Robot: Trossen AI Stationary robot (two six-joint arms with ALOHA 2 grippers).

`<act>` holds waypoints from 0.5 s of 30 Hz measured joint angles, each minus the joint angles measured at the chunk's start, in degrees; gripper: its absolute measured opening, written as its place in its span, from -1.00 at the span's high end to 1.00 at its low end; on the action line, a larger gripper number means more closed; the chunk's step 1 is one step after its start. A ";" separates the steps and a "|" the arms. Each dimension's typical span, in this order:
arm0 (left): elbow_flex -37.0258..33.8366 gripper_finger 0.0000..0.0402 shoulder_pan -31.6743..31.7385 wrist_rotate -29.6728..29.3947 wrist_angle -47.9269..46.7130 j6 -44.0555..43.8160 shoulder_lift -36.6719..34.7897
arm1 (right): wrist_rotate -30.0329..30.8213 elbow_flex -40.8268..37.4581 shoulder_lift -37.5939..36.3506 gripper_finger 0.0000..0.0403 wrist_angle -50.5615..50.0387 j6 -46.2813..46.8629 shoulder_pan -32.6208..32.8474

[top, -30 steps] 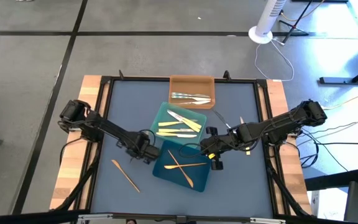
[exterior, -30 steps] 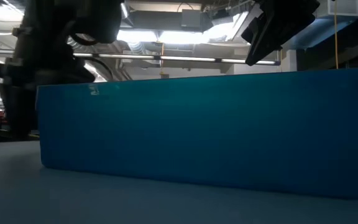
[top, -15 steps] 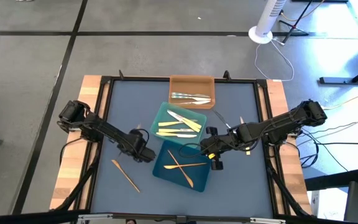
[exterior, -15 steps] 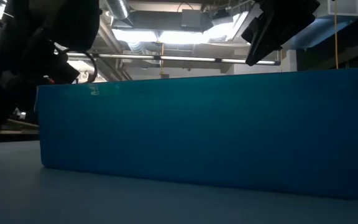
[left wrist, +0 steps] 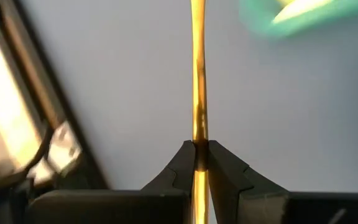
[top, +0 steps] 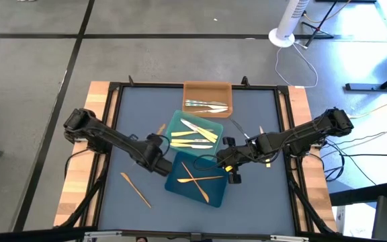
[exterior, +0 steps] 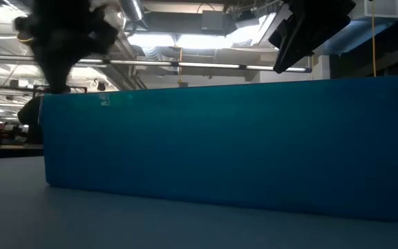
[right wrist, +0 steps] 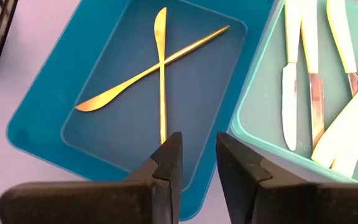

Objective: Sort silverware by color (type)
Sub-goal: Put the golden knife into the blue bin

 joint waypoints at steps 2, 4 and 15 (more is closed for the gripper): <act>3.15 0.90 -0.47 -3.77 0.50 1.86 0.00 | 0.00 0.00 0.00 0.58 -0.28 0.02 -0.02; 5.94 0.90 -1.00 -6.96 2.41 5.08 -0.04 | 0.00 0.00 0.00 0.58 -1.60 0.17 0.00; 9.15 0.90 -3.16 -12.92 35.16 32.89 0.20 | -0.01 0.00 -0.97 0.58 -10.65 9.38 -0.01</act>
